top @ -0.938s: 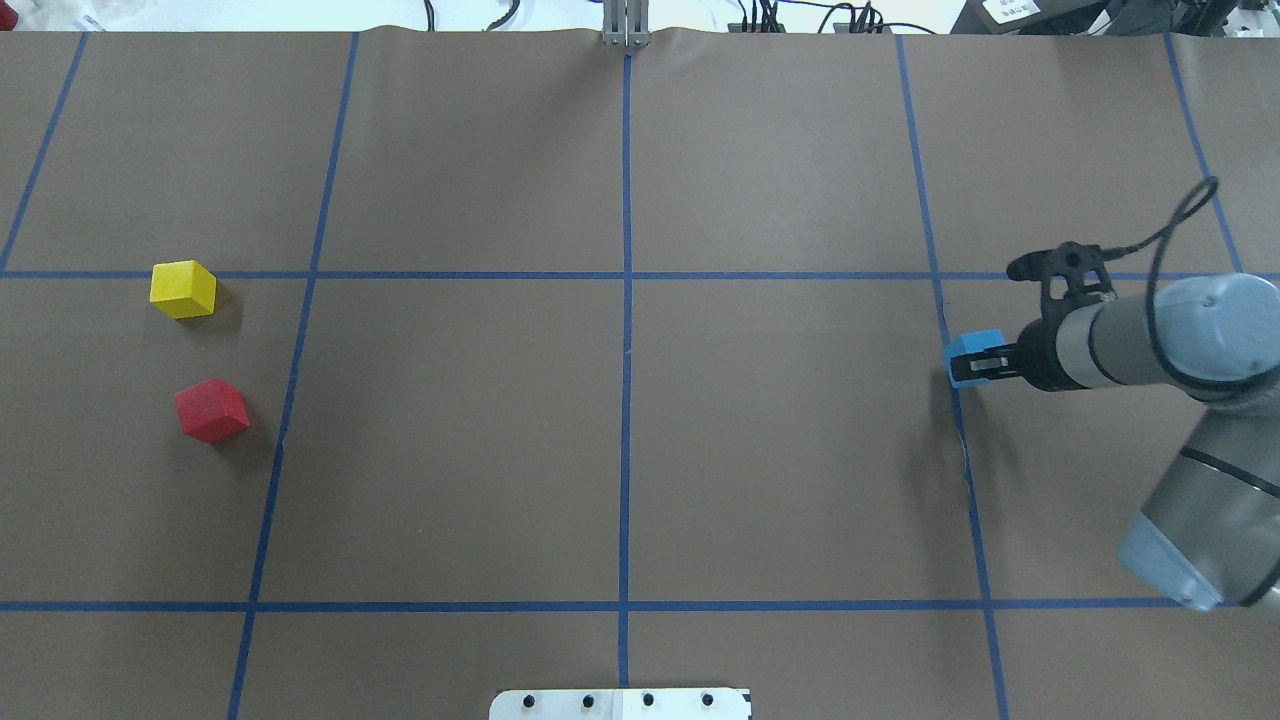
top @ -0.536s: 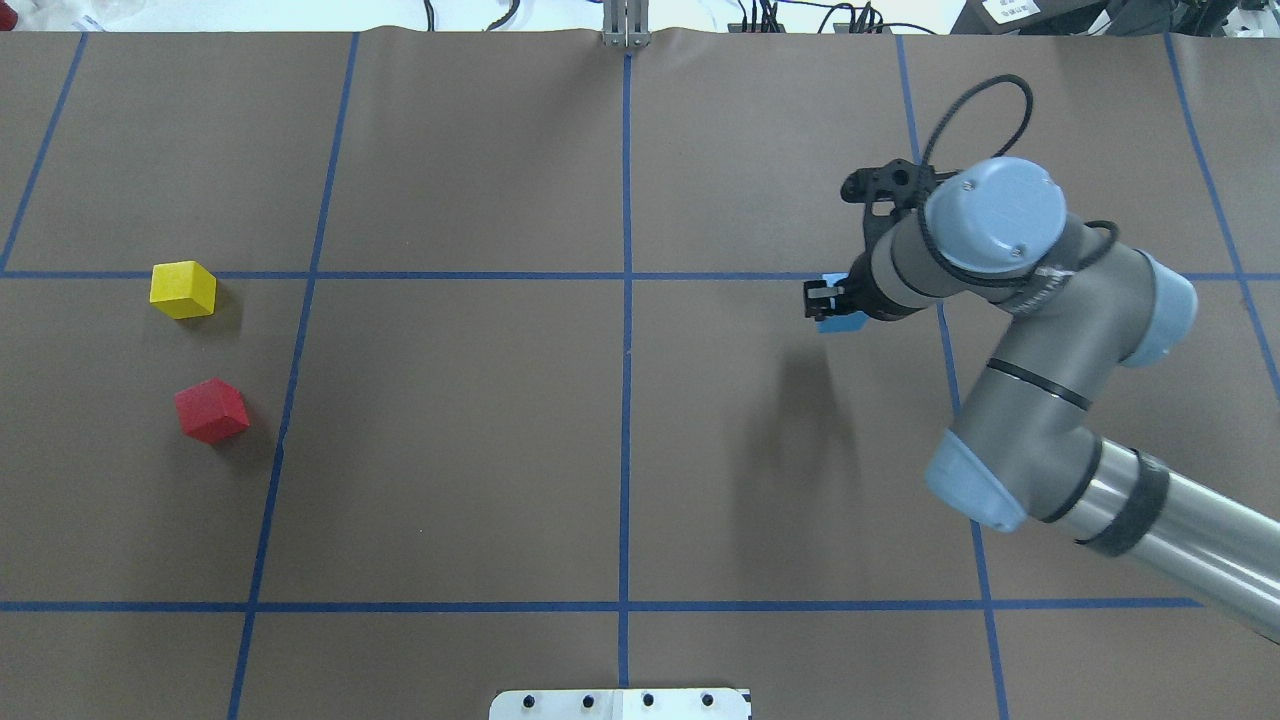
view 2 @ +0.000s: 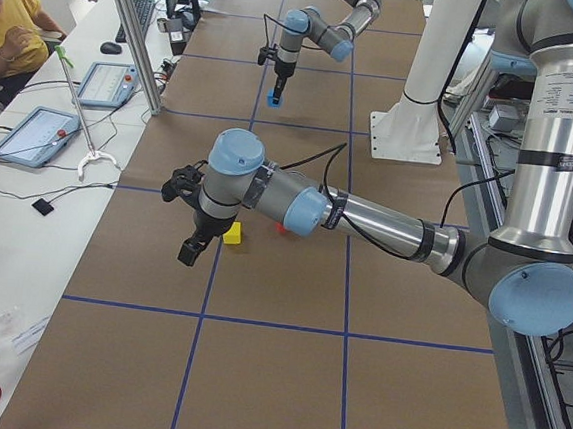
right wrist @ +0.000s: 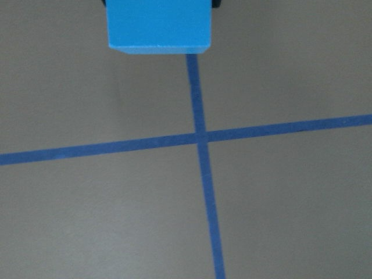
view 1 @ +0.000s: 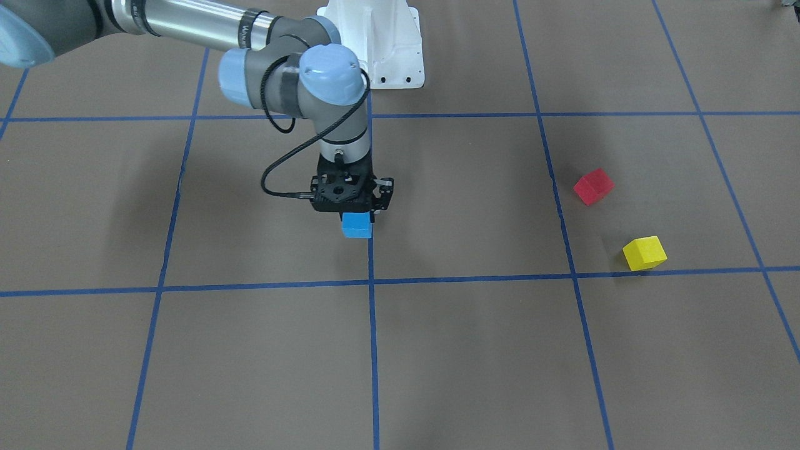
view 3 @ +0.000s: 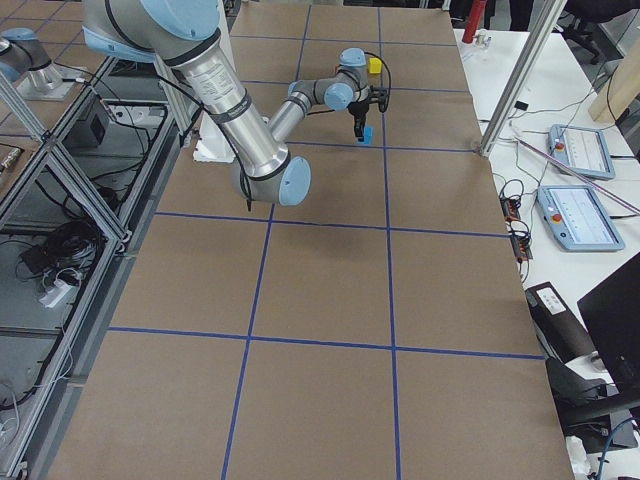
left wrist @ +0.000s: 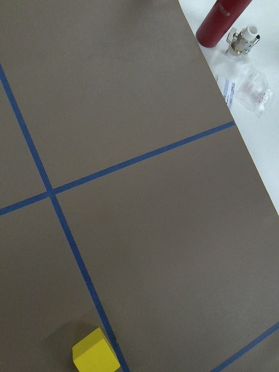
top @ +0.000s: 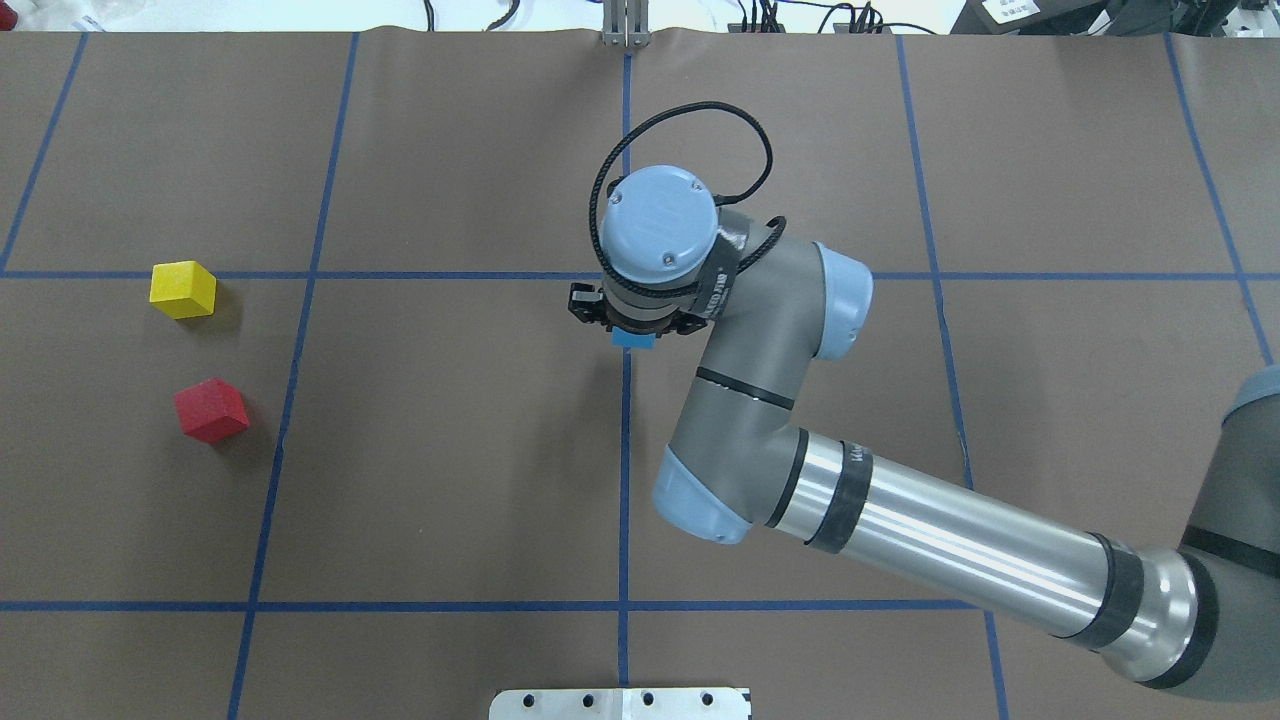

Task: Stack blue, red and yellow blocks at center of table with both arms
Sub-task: 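Carry the blue cube with the right gripper to the table center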

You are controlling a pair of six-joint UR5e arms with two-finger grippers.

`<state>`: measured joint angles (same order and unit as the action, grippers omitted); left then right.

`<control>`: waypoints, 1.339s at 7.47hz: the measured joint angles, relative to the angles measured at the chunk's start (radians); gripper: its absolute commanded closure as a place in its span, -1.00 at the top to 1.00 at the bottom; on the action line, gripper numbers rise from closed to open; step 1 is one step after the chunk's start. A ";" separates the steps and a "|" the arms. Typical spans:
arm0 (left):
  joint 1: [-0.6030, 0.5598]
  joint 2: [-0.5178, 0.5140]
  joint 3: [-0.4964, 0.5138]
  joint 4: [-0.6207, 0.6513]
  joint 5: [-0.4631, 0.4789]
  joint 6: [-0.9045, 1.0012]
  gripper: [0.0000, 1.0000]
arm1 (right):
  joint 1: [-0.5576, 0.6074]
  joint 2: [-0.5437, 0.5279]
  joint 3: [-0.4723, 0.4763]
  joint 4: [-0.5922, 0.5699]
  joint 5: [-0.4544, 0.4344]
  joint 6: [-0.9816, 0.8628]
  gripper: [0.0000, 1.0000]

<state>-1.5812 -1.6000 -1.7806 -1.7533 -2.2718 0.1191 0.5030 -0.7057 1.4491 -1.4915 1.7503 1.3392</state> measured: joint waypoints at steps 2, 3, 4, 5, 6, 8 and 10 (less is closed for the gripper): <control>0.000 0.005 0.009 0.000 0.000 0.001 1.00 | -0.062 0.020 -0.033 0.000 -0.061 0.013 -0.16; 0.000 0.006 0.009 0.000 0.000 0.001 1.00 | -0.073 0.015 -0.038 0.000 -0.073 0.006 -0.16; 0.000 0.006 0.009 0.000 0.000 0.001 1.00 | -0.076 0.004 -0.038 0.000 -0.077 -0.008 0.07; 0.000 0.006 0.009 0.000 0.000 0.001 1.00 | -0.076 -0.007 -0.037 0.001 -0.079 -0.025 0.99; 0.000 0.006 0.008 0.000 0.000 0.001 1.00 | -0.076 -0.016 -0.034 0.003 -0.082 -0.033 1.00; 0.000 0.006 0.007 0.000 0.000 0.001 1.00 | -0.071 -0.030 -0.026 0.026 -0.093 -0.036 1.00; 0.000 0.005 0.006 0.000 -0.001 0.002 1.00 | -0.031 -0.036 -0.013 0.044 -0.085 -0.042 1.00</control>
<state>-1.5813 -1.5948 -1.7743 -1.7537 -2.2728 0.1210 0.4724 -0.7417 1.4361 -1.4476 1.6651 1.2972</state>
